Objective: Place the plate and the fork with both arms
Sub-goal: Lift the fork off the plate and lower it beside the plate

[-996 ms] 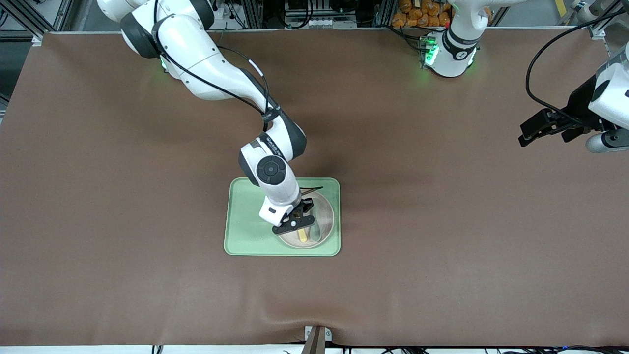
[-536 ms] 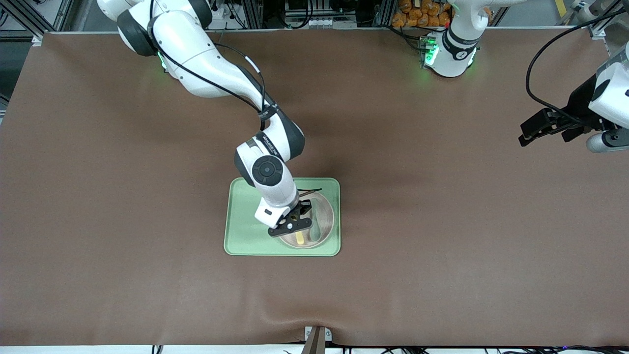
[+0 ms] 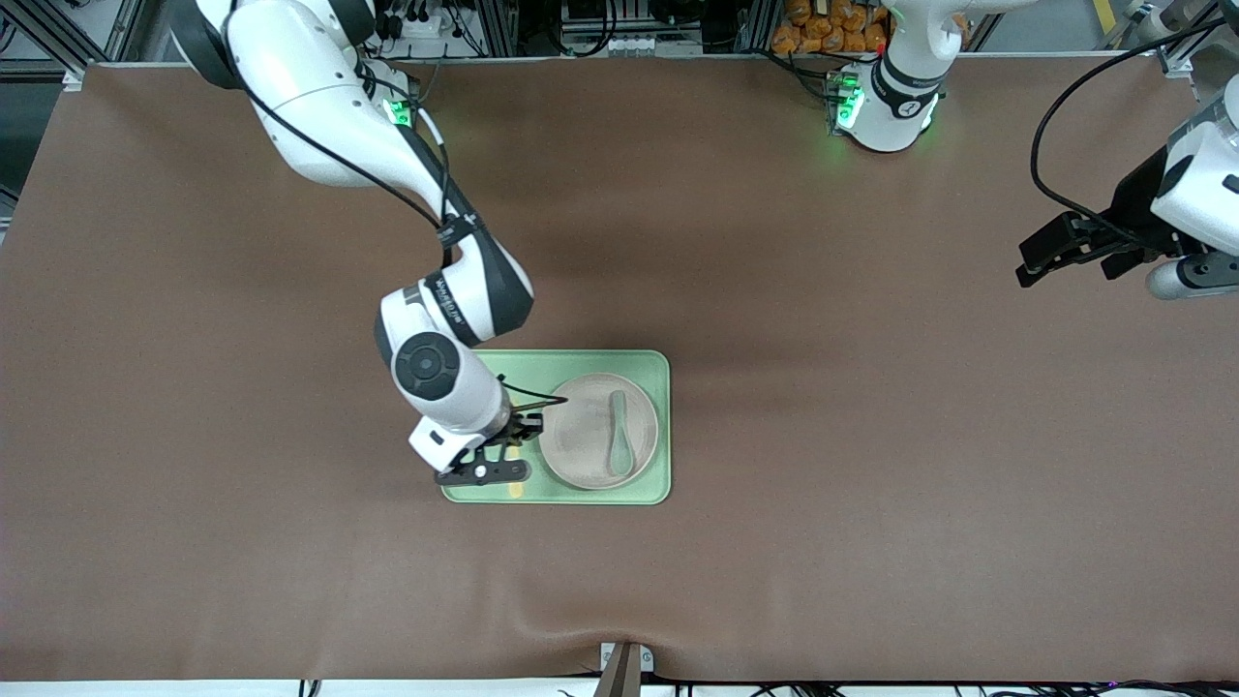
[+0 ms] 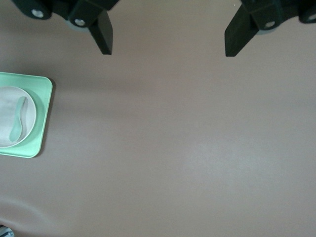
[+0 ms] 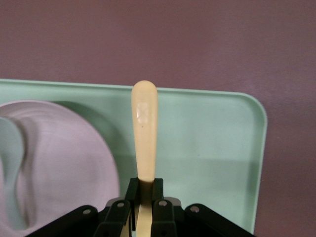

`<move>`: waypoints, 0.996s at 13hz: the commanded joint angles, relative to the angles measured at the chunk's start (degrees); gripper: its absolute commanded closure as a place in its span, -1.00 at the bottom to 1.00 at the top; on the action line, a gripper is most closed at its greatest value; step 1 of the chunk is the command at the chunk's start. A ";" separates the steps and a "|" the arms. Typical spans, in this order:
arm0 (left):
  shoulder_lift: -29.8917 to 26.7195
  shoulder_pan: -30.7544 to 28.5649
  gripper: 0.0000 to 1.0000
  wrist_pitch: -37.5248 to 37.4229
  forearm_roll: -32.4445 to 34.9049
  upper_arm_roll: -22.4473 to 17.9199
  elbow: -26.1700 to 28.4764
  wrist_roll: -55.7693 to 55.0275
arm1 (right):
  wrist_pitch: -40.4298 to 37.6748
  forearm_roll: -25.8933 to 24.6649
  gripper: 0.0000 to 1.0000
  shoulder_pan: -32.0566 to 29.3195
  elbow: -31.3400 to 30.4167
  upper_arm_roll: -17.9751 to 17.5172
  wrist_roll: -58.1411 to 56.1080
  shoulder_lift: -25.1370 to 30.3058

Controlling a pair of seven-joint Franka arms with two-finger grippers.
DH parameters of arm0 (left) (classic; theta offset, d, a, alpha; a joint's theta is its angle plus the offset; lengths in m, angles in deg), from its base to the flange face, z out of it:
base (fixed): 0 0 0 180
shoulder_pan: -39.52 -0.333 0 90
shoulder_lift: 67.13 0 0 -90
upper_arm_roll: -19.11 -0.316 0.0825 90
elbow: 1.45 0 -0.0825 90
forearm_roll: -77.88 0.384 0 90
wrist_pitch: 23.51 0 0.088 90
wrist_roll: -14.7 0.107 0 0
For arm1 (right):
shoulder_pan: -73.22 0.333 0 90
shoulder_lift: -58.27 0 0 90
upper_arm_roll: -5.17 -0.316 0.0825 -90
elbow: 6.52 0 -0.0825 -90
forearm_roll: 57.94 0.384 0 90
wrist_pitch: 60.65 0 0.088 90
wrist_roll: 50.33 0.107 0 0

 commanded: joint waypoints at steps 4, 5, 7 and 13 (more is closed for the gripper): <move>-1.70 -0.83 -1.00 0.40 -0.33 0.71 1.30 0.88 | 15.46 0.68 1.00 -2.16 -17.87 -0.97 -1.11 5.88; -1.61 -0.83 -1.00 0.49 -0.33 0.71 0.87 0.88 | 15.73 0.68 1.00 -2.08 -18.49 -0.97 -0.76 5.79; -1.70 -0.83 -1.00 0.49 -0.33 0.62 0.95 0.88 | 18.62 0.68 1.00 -1.99 -20.85 -1.05 -0.24 5.87; -1.26 -0.92 -1.00 1.46 -0.42 0.35 0.78 0.88 | 17.33 0.68 -0.47 -2.25 -20.25 -1.23 2.32 7.27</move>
